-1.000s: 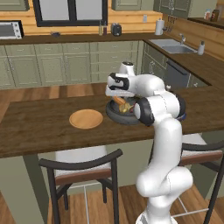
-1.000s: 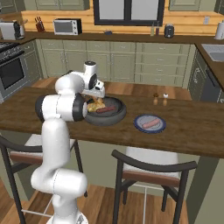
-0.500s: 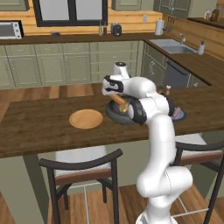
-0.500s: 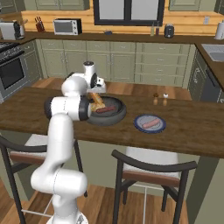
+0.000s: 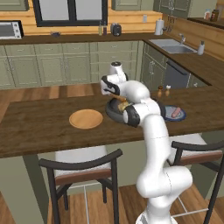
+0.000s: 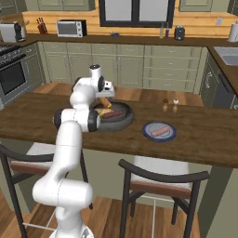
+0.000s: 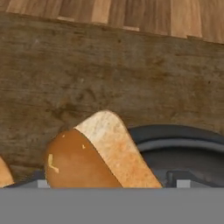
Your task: Place one bun and one sausage from the bowl on each plate.
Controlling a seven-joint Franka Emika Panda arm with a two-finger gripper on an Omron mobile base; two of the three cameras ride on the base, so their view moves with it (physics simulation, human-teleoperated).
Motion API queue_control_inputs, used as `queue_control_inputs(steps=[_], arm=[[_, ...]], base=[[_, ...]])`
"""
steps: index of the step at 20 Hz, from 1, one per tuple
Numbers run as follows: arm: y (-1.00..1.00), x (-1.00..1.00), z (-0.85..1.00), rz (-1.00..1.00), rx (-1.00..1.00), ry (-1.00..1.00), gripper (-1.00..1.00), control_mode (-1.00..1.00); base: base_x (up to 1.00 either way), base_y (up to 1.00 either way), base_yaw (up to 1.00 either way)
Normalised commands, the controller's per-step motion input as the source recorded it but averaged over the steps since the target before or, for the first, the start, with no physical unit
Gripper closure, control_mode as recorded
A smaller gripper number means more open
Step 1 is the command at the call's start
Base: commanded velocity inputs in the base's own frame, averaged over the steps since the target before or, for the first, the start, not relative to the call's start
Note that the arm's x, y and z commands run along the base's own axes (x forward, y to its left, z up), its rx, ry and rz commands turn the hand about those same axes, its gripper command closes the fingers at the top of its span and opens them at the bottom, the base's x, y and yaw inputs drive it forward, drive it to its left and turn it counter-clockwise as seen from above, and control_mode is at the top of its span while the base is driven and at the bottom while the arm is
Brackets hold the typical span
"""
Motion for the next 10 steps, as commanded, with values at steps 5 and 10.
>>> queue_control_inputs(steps=[5,10], arm=[[-0.16,-0.69,0.0,0.0,0.01,0.01,1.0,-1.0],[-0.33,-1.0,0.04,-0.01,0.08,-0.01,1.0,-1.0]], base=[[0.0,0.0,0.0],[0.0,0.0,0.0]])
